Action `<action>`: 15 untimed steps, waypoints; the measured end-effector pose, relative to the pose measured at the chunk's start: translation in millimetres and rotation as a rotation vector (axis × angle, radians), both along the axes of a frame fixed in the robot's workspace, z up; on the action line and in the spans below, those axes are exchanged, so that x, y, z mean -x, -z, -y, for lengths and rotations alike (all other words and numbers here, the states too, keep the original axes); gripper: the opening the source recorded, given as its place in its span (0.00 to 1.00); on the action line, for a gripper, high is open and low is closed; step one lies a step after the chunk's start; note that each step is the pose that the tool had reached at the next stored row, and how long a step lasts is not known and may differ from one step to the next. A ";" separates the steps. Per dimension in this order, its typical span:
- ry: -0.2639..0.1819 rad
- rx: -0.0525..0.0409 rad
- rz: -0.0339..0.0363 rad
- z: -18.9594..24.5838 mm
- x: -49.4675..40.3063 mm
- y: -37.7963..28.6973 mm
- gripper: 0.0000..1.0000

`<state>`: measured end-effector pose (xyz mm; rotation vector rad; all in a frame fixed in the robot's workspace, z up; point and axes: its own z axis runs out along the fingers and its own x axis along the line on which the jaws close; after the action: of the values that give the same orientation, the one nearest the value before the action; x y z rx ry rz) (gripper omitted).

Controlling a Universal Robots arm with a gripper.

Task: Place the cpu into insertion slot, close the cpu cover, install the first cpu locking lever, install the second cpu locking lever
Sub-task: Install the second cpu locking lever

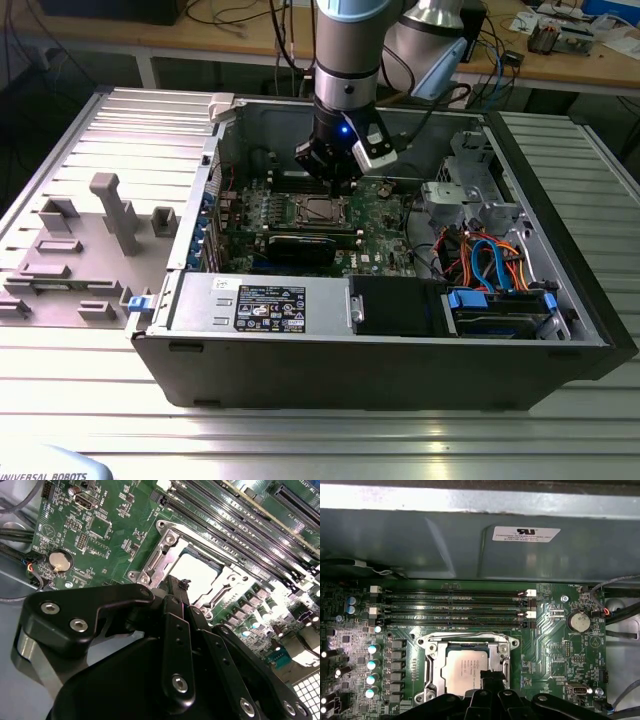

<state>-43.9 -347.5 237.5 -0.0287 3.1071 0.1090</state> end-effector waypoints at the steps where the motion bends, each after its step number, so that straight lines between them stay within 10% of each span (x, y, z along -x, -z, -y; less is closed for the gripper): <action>1: 0.000 0.0000 0.0000 0.0 0.0 -0.9 0.11; 15: 0.000 -0.0002 0.0001 6.2 -0.1 -5.5 0.11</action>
<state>-43.9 -353.7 243.0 -0.0289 3.1070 0.1093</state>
